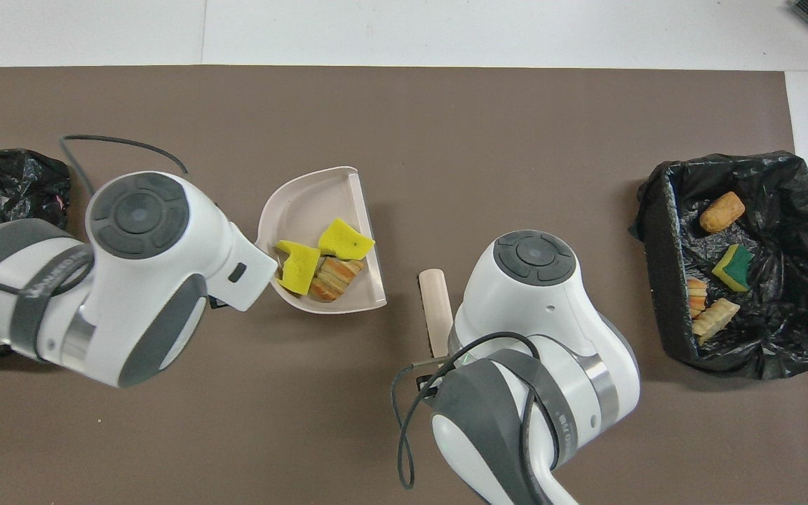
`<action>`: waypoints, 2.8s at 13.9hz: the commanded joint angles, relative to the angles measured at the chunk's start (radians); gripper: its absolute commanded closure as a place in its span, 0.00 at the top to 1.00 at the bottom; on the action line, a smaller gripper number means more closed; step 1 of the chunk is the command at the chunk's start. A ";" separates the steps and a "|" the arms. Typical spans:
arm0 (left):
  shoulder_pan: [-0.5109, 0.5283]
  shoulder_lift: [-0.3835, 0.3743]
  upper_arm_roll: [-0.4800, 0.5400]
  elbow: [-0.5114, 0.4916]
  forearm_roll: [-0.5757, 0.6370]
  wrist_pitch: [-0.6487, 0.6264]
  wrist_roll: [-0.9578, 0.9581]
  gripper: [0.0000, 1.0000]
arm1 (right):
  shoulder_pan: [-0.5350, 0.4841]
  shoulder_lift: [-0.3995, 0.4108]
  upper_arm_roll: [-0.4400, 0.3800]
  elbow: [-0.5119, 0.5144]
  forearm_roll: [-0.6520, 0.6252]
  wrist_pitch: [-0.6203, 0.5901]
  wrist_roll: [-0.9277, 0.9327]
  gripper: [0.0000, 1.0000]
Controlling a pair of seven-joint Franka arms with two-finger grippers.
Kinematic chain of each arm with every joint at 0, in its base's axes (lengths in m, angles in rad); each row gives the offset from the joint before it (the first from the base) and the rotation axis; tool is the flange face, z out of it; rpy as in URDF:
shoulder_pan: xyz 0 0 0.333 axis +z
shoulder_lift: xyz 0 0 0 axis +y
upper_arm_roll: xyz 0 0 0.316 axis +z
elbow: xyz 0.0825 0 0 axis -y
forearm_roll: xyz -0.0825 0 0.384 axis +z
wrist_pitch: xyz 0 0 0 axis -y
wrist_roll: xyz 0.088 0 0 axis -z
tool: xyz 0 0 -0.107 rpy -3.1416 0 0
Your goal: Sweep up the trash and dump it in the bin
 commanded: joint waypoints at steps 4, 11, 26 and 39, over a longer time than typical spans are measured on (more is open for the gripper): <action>0.262 -0.098 -0.002 0.149 -0.064 -0.210 0.394 0.00 | 0.121 -0.050 0.008 -0.094 0.015 0.092 0.231 0.00; 0.622 -0.020 -0.001 0.387 -0.108 -0.245 0.680 0.00 | 0.326 0.067 0.009 -0.134 0.087 0.313 0.362 0.00; 0.821 0.302 0.002 0.493 0.375 0.154 0.815 0.00 | 0.309 0.056 0.000 -0.038 0.069 0.177 0.307 1.00; 0.757 0.294 0.008 0.471 0.885 0.091 0.680 0.00 | -0.071 0.017 -0.032 0.326 -0.290 -0.029 -0.373 1.00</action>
